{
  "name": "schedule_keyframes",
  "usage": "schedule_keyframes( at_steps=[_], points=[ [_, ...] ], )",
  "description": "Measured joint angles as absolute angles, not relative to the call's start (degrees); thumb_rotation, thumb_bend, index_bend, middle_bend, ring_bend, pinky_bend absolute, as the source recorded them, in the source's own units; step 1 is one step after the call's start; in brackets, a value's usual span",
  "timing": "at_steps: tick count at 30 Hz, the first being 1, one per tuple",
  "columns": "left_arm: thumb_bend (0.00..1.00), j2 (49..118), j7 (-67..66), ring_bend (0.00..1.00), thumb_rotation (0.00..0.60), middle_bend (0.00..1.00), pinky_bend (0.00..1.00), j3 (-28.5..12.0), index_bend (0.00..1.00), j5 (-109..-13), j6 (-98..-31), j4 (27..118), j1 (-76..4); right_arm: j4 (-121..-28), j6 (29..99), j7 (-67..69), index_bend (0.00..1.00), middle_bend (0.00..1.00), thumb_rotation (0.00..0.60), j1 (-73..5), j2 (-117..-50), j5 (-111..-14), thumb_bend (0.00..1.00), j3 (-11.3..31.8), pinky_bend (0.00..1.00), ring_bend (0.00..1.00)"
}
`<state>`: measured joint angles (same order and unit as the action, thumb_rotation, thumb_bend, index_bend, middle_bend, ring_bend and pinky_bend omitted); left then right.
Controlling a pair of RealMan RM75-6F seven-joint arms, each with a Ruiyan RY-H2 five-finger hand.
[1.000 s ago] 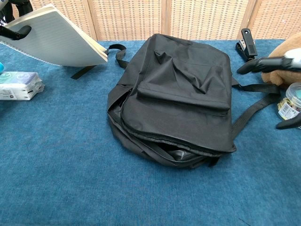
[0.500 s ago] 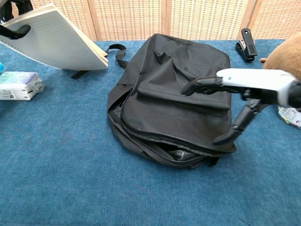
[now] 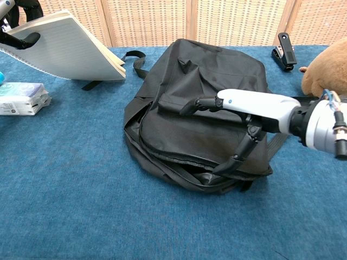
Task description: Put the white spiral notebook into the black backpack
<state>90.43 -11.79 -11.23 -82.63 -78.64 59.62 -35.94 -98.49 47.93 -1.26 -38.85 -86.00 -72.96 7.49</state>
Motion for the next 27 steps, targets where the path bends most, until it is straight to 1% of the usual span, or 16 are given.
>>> schedule_keyframes(
  at_steps=[10, 20, 23, 25, 27],
  points=[
    [0.54, 90.27, -11.84, 0.62, 0.6, 0.64, 0.69, -11.34, 0.78, -82.57, -78.47, 59.68, -35.75, -96.37, 48.75, -2.49, 0.14, 0.11, 0.6, -39.49, -88.8, -71.63, 0.0, 7.42, 0.03, 0.03],
    [0.54, 90.24, -11.09, 0.62, 0.6, 0.64, 0.69, -11.5, 0.78, -82.54, -78.59, 59.4, -35.49, -91.35, 50.53, -5.14, 0.16, 0.13, 0.6, -39.65, -91.85, -71.72, 0.0, 6.68, 0.04, 0.04],
    [0.54, 90.23, -10.98, 0.62, 0.6, 0.64, 0.69, -11.55, 0.78, -82.57, -78.63, 59.39, -35.47, -90.96, 50.77, -5.55, 0.18, 0.17, 0.6, -39.65, -92.03, -72.06, 0.0, 6.45, 0.07, 0.08],
    [0.54, 90.22, -10.94, 0.62, 0.6, 0.64, 0.69, -11.54, 0.78, -82.61, -78.67, 59.39, -35.43, -90.53, 51.28, -6.1, 0.2, 0.2, 0.6, -39.58, -92.3, -72.35, 0.0, 6.3, 0.12, 0.12],
    [0.54, 90.23, -10.91, 0.62, 0.6, 0.64, 0.69, -11.53, 0.78, -82.64, -78.71, 59.39, -35.39, -90.02, 51.85, -6.75, 0.23, 0.24, 0.6, -39.47, -92.59, -72.61, 0.0, 6.16, 0.21, 0.17]
  ],
)
